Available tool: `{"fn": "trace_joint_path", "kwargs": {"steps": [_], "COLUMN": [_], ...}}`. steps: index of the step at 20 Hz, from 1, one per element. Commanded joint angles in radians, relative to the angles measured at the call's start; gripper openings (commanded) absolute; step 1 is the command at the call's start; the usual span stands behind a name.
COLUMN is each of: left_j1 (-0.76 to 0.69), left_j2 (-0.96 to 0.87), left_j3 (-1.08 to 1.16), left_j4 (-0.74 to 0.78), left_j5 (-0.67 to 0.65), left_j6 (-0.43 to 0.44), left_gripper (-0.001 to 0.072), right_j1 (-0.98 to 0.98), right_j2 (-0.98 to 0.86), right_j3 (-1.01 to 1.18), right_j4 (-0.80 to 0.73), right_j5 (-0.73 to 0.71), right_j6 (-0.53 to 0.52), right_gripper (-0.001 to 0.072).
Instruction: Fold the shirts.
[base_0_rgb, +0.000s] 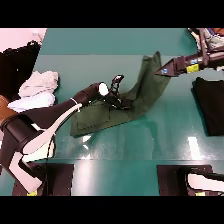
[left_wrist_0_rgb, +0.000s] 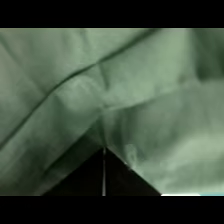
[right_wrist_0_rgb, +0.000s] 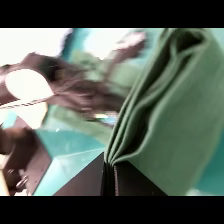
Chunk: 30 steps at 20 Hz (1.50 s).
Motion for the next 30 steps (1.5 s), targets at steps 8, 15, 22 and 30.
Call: {"fn": "trace_joint_path", "kwargs": {"steps": [8, 15, 22, 30], "left_j1": [0.203, 0.488, 0.595, 0.595], "left_j2": [0.158, 0.509, 0.639, 0.640], "left_j3": [0.044, 0.044, 0.044, 0.043], "left_j4": [0.169, 0.470, 0.499, 0.497], "left_j5": [-0.206, -0.325, -0.352, -0.409], "left_j6": [0.000, 0.001, 0.001, 0.001], "left_gripper": [0.0022, 0.0022, 0.0022, 0.0022], "right_j1": [0.297, 0.597, 0.856, 0.604], "right_j2": [0.012, -0.108, -0.385, -0.312], "right_j3": [0.001, 0.002, 0.147, 0.014], "right_j4": [0.111, 0.111, 0.108, -0.095], "right_j5": [-0.120, -0.385, -0.403, -0.200], "right_j6": [-0.068, -0.137, -0.278, -0.114], "right_gripper": [0.0017, 0.0018, 0.0383, 0.0284]}}
